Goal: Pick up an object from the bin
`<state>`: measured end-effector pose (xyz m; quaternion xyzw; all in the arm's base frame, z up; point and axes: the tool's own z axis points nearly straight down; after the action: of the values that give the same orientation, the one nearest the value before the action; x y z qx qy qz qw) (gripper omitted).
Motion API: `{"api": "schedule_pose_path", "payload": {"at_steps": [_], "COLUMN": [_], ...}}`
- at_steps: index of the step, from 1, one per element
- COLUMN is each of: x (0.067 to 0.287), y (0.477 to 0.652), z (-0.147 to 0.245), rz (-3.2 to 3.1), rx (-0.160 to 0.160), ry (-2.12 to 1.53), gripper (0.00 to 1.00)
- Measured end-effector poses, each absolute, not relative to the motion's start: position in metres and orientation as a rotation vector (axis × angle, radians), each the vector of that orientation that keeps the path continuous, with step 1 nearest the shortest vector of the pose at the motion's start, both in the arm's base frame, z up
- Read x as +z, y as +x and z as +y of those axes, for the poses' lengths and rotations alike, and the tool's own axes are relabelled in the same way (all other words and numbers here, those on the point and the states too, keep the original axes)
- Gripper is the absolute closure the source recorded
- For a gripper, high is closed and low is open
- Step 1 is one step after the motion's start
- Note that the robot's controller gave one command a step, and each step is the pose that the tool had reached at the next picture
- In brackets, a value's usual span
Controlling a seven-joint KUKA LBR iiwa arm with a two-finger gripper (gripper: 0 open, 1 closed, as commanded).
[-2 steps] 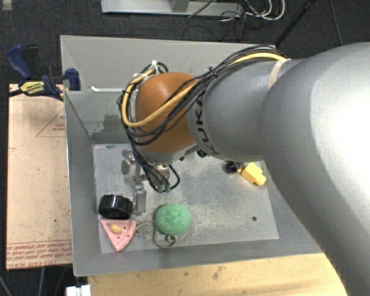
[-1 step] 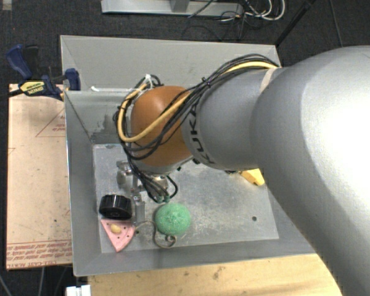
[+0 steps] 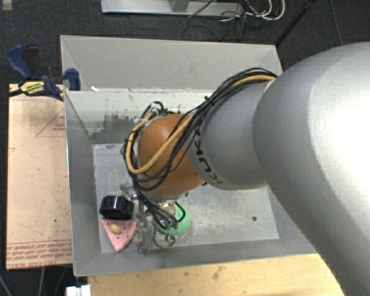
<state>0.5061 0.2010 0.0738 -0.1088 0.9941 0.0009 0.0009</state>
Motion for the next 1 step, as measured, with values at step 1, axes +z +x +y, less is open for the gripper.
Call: {"api": "schedule_pose_path", "payload": {"at_steps": [1], "x": [0.0715], "y": [0.5064], "z": [0.2473], "rz": [3.12], "rx": [0.007], "ry": [-0.304], "gripper": [1.0]}}
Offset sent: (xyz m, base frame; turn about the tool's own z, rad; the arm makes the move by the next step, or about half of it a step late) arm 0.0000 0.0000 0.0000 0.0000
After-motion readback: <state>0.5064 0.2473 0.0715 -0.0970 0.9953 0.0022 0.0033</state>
